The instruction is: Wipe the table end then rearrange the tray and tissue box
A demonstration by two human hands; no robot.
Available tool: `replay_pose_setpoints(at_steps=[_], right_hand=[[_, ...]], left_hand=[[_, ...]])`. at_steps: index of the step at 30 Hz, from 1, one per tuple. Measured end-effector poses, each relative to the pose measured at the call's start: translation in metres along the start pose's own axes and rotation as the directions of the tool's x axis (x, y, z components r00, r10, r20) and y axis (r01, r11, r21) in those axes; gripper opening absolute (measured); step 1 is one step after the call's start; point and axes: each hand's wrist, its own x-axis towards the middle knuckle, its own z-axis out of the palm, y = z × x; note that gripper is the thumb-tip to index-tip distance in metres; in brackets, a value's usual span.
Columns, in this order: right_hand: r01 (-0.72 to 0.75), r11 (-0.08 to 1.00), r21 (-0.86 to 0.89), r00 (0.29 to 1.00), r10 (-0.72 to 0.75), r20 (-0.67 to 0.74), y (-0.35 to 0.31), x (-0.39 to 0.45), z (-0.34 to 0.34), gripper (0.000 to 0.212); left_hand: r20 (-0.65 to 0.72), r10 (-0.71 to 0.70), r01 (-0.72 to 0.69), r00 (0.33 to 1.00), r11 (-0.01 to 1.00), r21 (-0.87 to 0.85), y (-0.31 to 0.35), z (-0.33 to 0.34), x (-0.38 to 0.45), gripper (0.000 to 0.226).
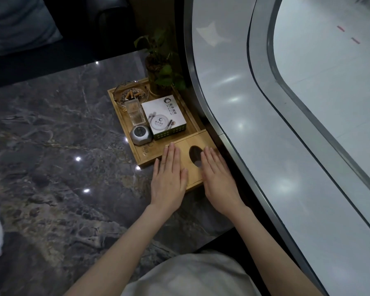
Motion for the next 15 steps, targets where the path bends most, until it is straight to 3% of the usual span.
replay_pose_setpoints(at_steps=[8, 15], right_hand=[[0.013, 0.998, 0.066, 0.999, -0.01, -0.041, 0.0, -0.001, 0.001, 0.048], [-0.072, 0.986, 0.15, 0.987, 0.093, -0.134, -0.01, 0.015, -0.011, 0.039]], left_hand=[[0.007, 0.001, -0.001, 1.0, 1.0, -0.009, 0.001, -0.004, -0.002, 0.06], [0.088, 0.01, -0.007, 0.996, 0.999, -0.043, 0.001, -0.026, 0.001, 0.052]])
